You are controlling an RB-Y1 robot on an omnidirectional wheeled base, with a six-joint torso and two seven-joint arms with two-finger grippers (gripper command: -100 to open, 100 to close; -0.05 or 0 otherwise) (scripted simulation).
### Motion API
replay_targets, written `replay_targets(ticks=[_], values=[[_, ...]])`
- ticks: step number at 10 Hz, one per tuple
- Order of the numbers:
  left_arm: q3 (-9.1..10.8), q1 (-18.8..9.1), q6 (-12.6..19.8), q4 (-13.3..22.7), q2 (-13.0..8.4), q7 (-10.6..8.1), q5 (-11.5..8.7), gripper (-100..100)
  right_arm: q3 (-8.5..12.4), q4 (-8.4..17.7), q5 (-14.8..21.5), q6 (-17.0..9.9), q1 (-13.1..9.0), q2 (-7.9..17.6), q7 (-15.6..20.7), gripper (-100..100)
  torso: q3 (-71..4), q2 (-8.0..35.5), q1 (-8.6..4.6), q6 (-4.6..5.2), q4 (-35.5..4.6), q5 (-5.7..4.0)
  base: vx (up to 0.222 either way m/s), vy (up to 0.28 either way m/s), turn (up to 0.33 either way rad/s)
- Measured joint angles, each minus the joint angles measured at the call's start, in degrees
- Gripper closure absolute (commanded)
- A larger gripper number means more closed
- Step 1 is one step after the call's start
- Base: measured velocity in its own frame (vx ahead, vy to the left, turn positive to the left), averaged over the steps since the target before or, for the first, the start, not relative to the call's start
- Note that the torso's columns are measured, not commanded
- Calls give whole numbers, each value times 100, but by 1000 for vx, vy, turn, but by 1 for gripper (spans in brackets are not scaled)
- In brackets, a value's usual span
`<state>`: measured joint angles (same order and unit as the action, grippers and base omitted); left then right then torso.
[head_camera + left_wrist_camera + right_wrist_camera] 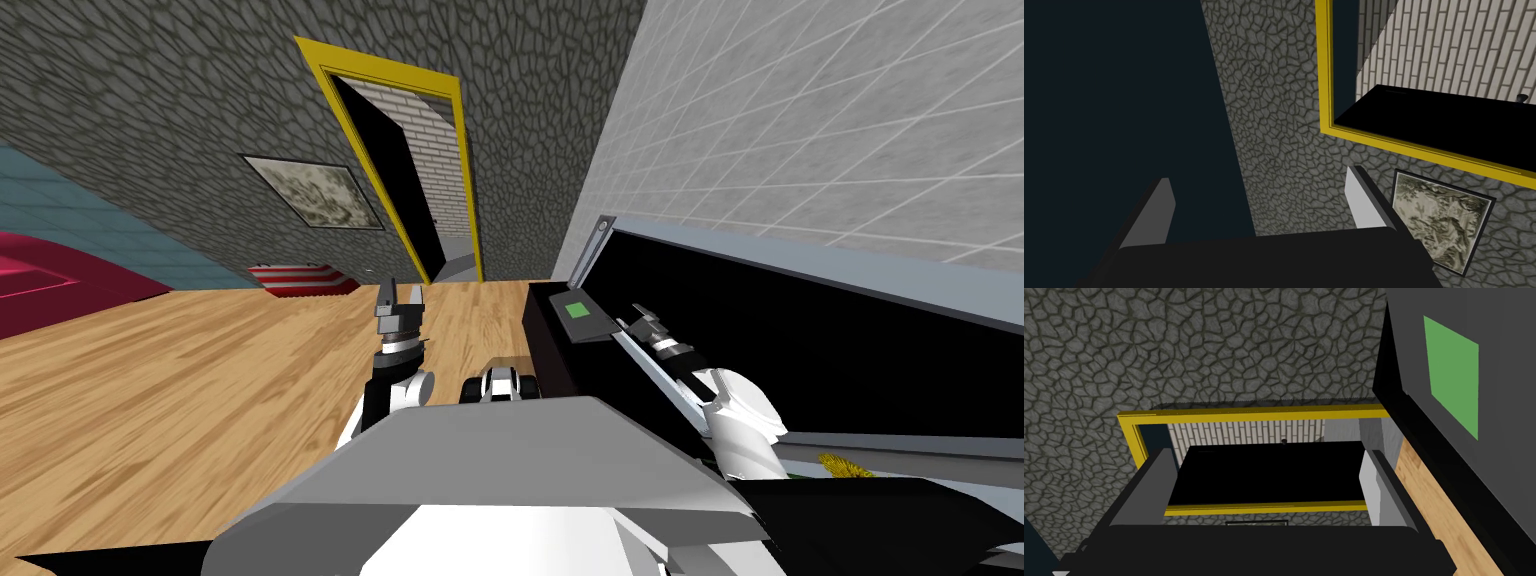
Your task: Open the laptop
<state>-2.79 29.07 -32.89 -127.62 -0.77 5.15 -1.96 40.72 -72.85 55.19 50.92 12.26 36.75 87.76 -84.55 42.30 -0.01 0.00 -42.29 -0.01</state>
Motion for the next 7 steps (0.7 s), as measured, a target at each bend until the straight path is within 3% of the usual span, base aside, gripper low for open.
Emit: replay_targets(ticks=[1, 2, 7], values=[[0, 0, 0, 0, 0, 0, 0, 0, 10, 40, -23, -10, -19, 144, -102, -100, -1, -1, 2, 0, 0, 1, -9, 22, 0], [0, 0, 0, 0, 0, 0, 0, 0, 13, 44, -27, -11, -21, 160, -127, 0, -3, -5, -5, 0, 2, -2, 0, 0, 0], [0, 0, 0, 0, 0, 0, 0, 0, 12, 44, -26, -11, -21, 158, -125, 0, -1, -1, 2, 0, 0, 1, 0, 0, 0]])
